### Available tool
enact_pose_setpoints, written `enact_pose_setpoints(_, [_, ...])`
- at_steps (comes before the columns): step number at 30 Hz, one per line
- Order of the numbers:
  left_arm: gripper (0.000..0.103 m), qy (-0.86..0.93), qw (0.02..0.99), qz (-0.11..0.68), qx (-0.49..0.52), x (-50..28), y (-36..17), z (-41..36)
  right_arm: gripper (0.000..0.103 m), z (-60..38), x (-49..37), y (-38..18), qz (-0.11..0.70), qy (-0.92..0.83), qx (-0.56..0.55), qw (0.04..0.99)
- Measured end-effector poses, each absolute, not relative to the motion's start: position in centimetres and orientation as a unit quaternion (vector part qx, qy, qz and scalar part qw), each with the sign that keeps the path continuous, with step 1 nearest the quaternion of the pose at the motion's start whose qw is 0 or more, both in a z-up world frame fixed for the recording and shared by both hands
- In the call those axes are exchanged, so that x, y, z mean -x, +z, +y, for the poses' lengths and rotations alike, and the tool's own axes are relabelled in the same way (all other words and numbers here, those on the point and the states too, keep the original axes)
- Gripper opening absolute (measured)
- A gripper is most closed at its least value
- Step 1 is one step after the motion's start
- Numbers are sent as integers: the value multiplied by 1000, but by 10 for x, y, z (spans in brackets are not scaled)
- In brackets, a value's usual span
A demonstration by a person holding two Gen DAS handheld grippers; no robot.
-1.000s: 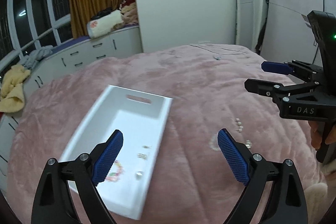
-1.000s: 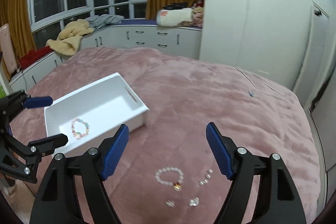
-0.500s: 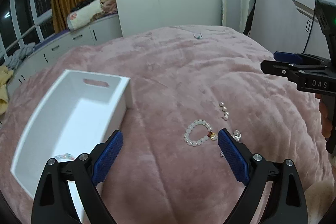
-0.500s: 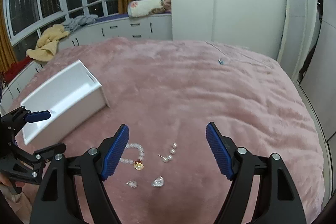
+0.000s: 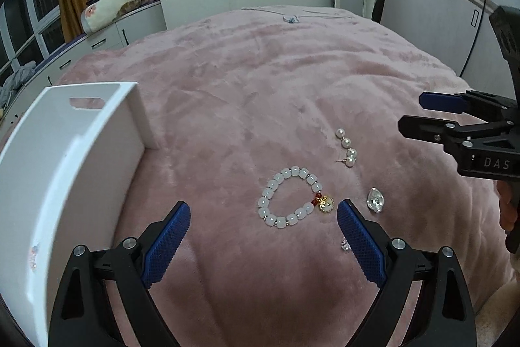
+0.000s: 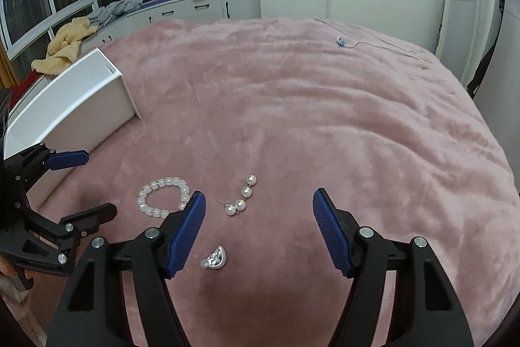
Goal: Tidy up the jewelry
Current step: 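Move both grippers back toward the white bead bracelet and pearls, then grasp the white bead bracelet with the left gripper while the right grasps a pearl earring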
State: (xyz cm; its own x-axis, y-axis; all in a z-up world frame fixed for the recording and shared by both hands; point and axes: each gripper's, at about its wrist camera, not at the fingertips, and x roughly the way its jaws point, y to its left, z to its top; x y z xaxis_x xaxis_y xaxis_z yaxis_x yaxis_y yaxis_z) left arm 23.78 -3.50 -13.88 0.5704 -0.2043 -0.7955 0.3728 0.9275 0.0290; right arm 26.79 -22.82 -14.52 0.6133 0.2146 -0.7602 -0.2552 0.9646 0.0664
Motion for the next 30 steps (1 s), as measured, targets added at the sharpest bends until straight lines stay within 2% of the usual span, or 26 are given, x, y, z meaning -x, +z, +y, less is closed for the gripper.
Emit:
enact_pose_setpoints(8, [92,-168,876,441,-97,-252,-169,-44,57,-219,-297,-178,444,142,33,884])
enact_pose_setpoints(14, [78,-156,864,473,-69,-273,-192,-37,52,-211,-317,-200,458,146,37,876])
enact_pose_setpoints(19, [72,-152,865,476,-53,-282,-198,-34,47,-204,-322,-217,473,151,42,867])
enact_pose_setpoints(22, [72,-149,867,473,-54,-282,-202,-36,39,-201,-320,-222,477,158,40,863])
enact_pose_setpoints(24, [65,-146,868,472,-55,-281,-203,-36,34,-202,-320,-224,480,161,34,862])
enact_pose_setpoints(28, [61,-142,867,475,-52,-280,-204,-35,25,-205,-319,-225,486,167,9,858])
enact_pose_setpoints(30, [54,-139,866,477,-50,-279,-204,-34,18,-205,-318,-225,489,171,2,856])
